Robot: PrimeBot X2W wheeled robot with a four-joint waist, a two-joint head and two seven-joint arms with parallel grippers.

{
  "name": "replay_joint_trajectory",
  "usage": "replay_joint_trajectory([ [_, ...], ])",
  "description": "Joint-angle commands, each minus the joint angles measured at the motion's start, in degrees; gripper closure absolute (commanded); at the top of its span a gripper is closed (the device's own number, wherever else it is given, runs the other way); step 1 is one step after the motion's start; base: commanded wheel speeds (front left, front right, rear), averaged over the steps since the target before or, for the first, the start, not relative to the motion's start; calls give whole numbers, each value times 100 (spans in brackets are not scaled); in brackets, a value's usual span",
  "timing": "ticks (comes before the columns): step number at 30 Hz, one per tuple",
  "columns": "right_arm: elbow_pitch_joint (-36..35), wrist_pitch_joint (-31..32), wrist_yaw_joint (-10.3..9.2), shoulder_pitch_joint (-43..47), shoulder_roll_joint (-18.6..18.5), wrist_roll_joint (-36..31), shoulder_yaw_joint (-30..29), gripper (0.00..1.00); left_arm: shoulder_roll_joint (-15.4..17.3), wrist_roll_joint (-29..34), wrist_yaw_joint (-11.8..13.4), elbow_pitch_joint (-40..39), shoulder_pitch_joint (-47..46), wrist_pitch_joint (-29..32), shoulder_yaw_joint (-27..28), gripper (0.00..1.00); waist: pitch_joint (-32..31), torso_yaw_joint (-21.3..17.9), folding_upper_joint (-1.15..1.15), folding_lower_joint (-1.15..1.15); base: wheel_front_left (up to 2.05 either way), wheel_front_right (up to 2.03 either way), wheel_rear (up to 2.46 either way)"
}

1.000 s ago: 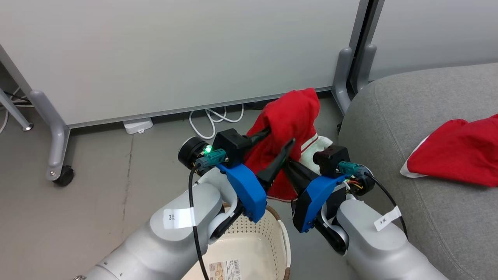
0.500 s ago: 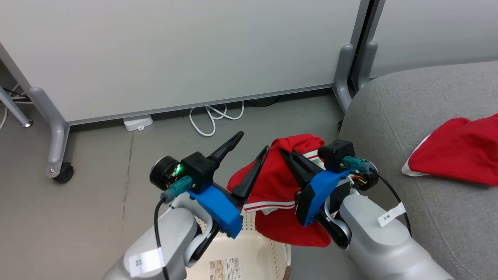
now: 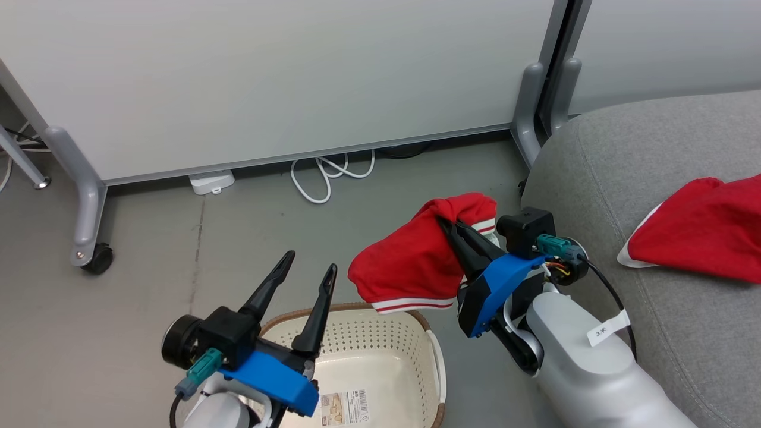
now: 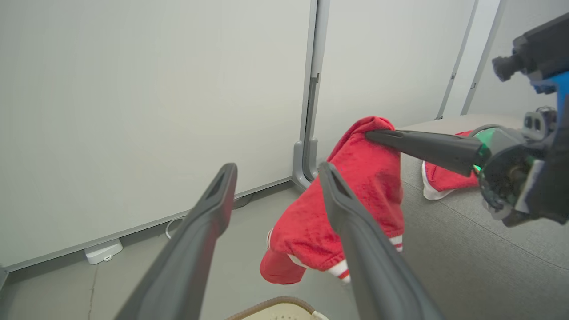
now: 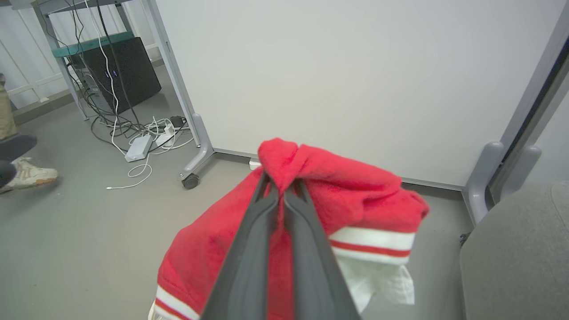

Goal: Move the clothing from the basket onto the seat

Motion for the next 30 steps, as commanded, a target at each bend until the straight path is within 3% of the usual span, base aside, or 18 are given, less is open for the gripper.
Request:
replay_joint_trajectory([
  [1, -57, -29, 1, 103, 7, -72, -52, 100, -60, 111, -23, -70, 206, -14, 218, 0, 6, 4, 0, 0, 0, 0, 0],
  [10, -96, -29, 1, 174, 6, -180, -97, 100, -183, 379, -71, -120, 554, -14, 636, 0, 18, -4, 0, 0, 0, 0, 0],
  [18, -150, -29, 1, 234, 6, -15, -28, 100, -159, 325, -66, -98, 511, -14, 566, 0, 17, -142, 0, 0, 0, 0, 0],
  [30, -189, -28, 1, 186, 7, -23, -72, 100, -89, 282, -67, -163, 503, -14, 569, 0, 124, -938, 0, 0, 0, 0, 0],
])
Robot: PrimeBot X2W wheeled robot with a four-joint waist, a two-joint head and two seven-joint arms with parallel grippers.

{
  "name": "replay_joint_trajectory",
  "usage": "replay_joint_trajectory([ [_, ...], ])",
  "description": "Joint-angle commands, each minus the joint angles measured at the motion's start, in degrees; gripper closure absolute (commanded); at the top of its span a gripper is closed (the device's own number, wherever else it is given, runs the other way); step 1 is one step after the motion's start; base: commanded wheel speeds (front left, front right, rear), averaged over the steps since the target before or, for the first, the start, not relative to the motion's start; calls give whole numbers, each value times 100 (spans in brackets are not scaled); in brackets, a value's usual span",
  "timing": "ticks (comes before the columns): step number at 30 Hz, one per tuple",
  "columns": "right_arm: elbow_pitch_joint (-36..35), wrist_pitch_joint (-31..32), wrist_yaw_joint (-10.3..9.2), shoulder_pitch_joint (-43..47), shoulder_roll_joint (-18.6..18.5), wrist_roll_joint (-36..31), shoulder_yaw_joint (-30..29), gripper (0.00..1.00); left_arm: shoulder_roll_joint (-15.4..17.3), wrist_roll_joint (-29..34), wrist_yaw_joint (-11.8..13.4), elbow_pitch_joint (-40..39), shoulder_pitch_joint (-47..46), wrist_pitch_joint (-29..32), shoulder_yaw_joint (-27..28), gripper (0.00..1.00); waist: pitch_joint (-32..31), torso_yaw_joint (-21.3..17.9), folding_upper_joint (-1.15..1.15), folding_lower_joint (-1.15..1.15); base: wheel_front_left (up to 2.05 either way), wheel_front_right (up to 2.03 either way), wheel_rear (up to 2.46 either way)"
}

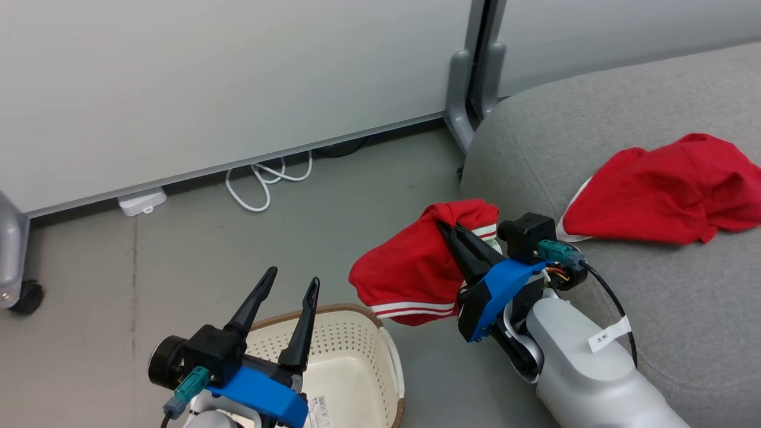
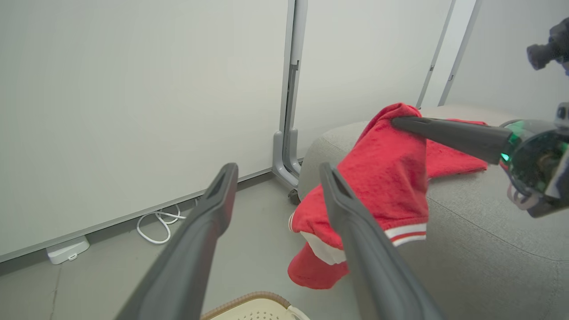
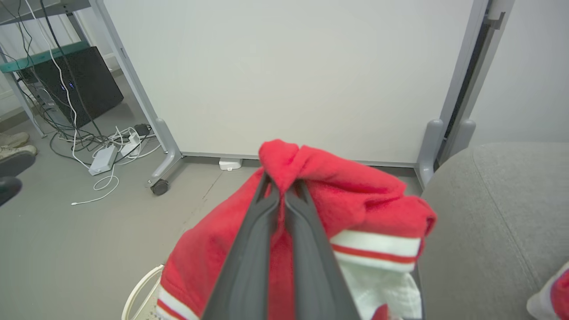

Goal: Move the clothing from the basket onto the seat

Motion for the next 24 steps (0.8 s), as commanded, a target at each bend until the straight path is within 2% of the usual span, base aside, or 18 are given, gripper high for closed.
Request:
replay_joint_trajectory([
  [1, -40, -28, 1, 30, 6, -20, -28, 100, 7, 14, -15, -29, -45, -13, 19, 0, 63, -273, 0, 0, 0, 0, 0],
  [15, -263, -27, 1, 167, 8, -32, -225, 100, 117, 9, -15, -99, -185, -14, -7, 0, 350, -1412, 0, 0, 0, 0, 0],
  [24, -391, -26, 1, 257, 8, -16, -329, 100, 187, -15, -15, -105, -269, -14, -57, 0, 468, -1744, 0, 0, 0, 0, 0],
])
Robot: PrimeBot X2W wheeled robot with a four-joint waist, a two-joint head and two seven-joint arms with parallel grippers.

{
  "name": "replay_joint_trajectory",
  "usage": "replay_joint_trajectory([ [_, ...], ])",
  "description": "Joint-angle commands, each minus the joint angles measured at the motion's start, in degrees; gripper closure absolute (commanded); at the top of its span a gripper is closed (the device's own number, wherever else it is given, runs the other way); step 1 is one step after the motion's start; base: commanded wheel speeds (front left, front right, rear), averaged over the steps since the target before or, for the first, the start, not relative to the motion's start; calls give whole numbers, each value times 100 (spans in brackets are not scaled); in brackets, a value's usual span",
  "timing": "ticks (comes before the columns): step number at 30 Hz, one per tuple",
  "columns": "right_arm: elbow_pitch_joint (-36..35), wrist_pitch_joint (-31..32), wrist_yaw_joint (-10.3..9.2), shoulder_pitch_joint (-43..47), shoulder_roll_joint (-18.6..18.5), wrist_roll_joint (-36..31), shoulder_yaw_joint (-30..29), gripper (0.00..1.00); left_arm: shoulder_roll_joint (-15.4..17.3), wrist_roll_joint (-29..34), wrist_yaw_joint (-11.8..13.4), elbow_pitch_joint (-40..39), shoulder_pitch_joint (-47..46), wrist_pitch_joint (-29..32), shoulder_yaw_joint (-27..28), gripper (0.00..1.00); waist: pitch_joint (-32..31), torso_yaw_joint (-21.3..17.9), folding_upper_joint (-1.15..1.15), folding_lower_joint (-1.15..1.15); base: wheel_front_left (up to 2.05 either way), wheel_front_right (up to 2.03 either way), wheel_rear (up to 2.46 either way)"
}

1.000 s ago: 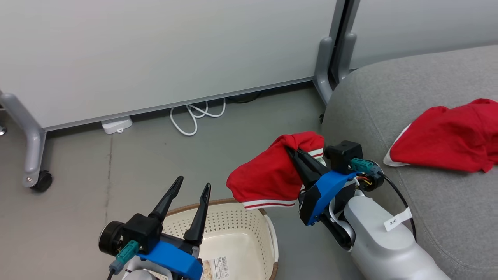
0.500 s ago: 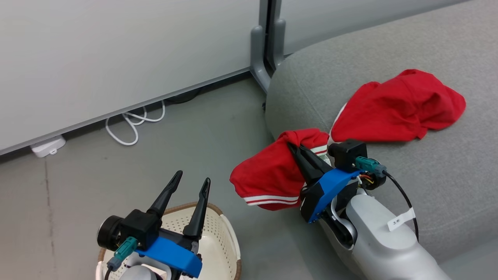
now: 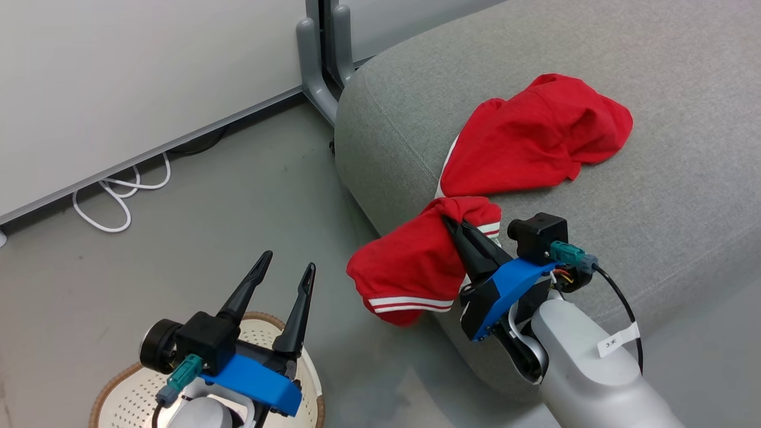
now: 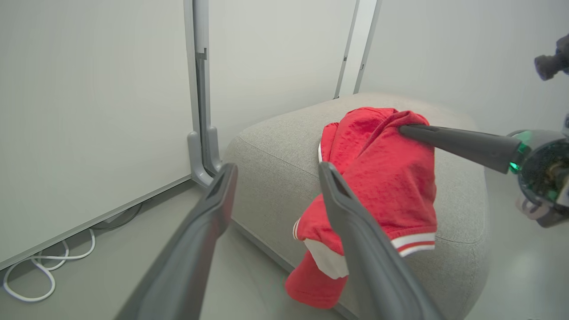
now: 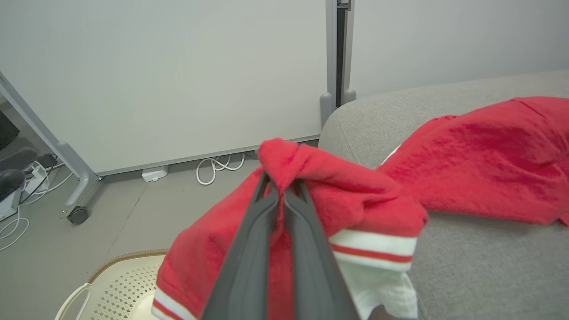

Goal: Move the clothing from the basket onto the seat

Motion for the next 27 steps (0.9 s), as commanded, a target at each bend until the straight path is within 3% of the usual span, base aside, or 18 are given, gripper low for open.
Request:
replay_joint_trajectory([
  [1, -47, -24, 1, 65, 9, 2, -15, 100, 41, -15, -15, 0, -70, -15, -20, 0, 21, -37, 0, 0, 0, 0, 0],
  [15, 28, -24, 1, -512, -41, -188, -498, 100, 134, 37, -14, -49, -94, -15, 22, 0, 219, 3, 0, 0, 0, 0, 0],
  [27, 386, 98, 1, -2202, -1035, -577, -1811, 100, 583, 154, -15, -242, -521, -15, -217, 0, 1156, 167, 0, 0, 0, 0, 0],
])
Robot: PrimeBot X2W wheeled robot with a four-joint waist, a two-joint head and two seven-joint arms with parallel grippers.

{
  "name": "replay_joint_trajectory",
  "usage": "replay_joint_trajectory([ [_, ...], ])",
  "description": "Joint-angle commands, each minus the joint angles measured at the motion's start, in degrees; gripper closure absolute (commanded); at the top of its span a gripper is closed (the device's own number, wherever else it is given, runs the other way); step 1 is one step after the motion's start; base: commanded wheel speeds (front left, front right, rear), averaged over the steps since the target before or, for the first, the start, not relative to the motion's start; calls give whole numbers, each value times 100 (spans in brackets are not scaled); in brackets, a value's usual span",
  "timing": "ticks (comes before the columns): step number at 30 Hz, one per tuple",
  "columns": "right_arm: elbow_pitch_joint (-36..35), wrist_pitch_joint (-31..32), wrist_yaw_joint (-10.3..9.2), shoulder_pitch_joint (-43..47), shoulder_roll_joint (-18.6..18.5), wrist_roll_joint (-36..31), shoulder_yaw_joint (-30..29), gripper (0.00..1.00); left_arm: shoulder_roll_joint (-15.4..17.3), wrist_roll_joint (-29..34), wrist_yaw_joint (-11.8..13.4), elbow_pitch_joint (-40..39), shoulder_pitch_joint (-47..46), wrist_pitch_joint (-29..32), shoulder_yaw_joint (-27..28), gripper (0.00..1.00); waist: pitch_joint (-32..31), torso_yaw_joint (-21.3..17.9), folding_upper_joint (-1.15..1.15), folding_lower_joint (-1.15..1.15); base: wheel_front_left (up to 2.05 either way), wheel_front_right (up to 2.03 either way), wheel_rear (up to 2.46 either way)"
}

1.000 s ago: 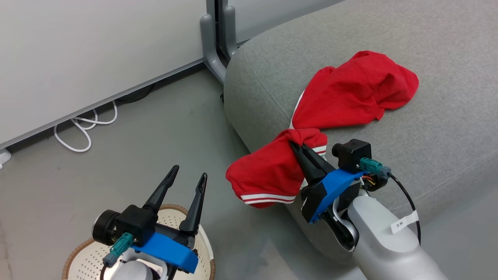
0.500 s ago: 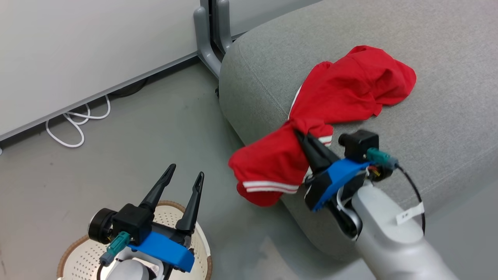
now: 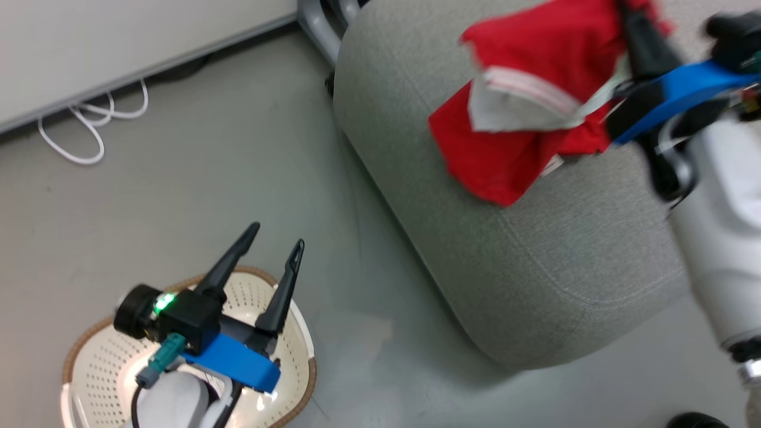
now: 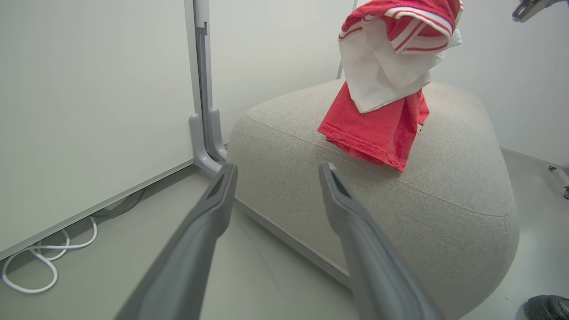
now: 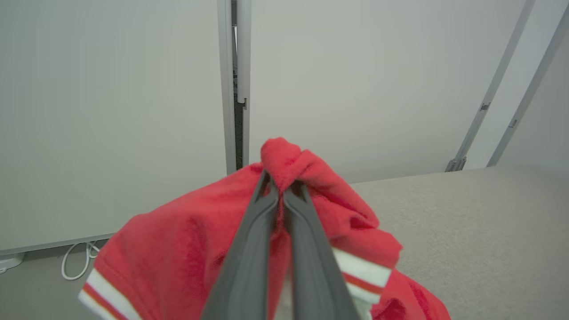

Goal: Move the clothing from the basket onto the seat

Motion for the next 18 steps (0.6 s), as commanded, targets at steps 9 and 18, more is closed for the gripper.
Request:
replay_joint_trajectory([
  [9, 215, -92, 1, -974, -624, -359, -1648, 100, 591, 98, -15, -341, -711, -8, -240, 0, 1230, 334, 0, 0, 0, 0, 0],
  [18, 360, -110, 1, -719, -500, -1209, -3152, 100, 991, 167, -11, -813, -1055, 228, -194, 0, 1941, 558, 0, 0, 0, 0, 0],
])
